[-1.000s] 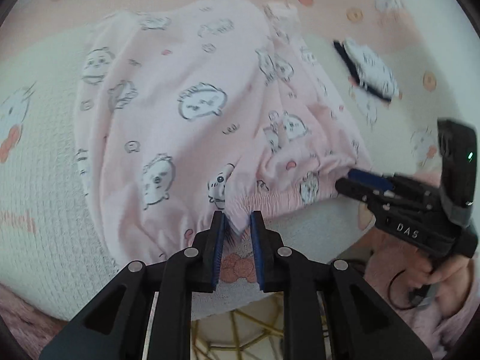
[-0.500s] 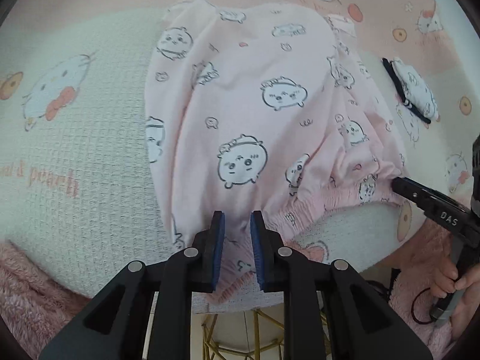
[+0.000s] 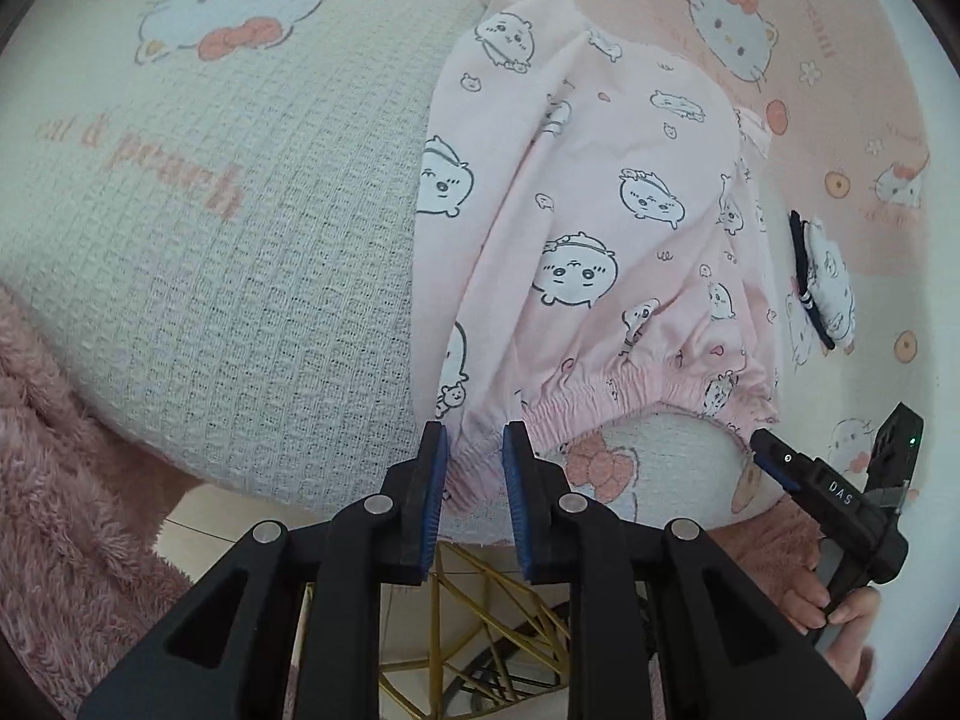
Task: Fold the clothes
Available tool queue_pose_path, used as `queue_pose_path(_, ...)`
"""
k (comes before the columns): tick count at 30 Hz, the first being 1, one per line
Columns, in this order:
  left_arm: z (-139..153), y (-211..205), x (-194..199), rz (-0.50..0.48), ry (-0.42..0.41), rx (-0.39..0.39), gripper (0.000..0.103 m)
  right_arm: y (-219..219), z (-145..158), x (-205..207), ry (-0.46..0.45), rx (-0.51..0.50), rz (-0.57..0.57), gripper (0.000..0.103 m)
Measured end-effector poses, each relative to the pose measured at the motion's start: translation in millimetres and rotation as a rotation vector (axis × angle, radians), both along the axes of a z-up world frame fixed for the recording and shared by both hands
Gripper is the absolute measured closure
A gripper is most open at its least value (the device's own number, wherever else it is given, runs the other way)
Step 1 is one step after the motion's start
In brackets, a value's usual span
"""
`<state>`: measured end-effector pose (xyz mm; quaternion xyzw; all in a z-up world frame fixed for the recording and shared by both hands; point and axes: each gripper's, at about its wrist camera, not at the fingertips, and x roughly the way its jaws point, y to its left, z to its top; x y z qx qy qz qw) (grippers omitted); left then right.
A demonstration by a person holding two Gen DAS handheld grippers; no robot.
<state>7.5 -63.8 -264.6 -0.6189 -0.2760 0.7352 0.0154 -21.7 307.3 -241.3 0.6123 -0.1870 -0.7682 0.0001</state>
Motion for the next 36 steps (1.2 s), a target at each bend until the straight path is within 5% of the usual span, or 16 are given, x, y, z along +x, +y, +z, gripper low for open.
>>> queue_pose_path(3,-3.0,-15.8,6.8,0.048,-0.010,0.075,0.074,-7.5,0.6,0.4,0.020,0.031,0.029,0.047)
queue_pose_path(6,-4.6,-32.3,14.1,0.085,-0.016,0.149,0.071,-1.1,0.2,2.9,0.041,-0.043,-0.009,0.066)
queue_pose_path(9,-13.9,-19.8,5.8,0.066,-0.021,0.135,0.071,4.4,-5.4,3.5,0.037,-0.132,-0.039,0.068)
queue_pose_path(14,-18.3,1.3,-7.0,0.011,0.007,0.094,0.075,-9.2,-0.6,6.9,0.067,-0.137,0.012,0.069)
queue_pose_path(16,-13.9,5.1,-6.5,-0.011,0.029,0.091,0.086,-14.7,1.4,8.3,0.080,-0.139,0.033,0.095)
queue_pose_path(23,1.6,-3.7,-4.1,0.016,0.097,0.146,0.087,-14.7,19.1,18.3,0.145,-0.238,0.044,0.095)
queue_pose_path(26,-16.0,0.4,-8.4,0.024,0.021,0.183,0.085,16.2,-4.4,-22.7,0.044,-0.187,0.033,0.088)
queue_pose_path(29,-22.0,8.3,-10.8,0.014,0.016,0.192,0.076,17.7,-5.5,-24.3,0.050,-0.179,0.030,0.076)
queue_pose_path(32,-18.0,15.8,-15.0,-0.023,0.040,0.145,0.083,11.5,-0.8,-22.1,0.070,-0.131,0.071,0.093)
queue_pose_path(36,13.7,15.0,-11.1,-0.022,0.135,0.129,0.092,19.3,26.9,-13.6,0.171,-0.210,0.038,0.096)
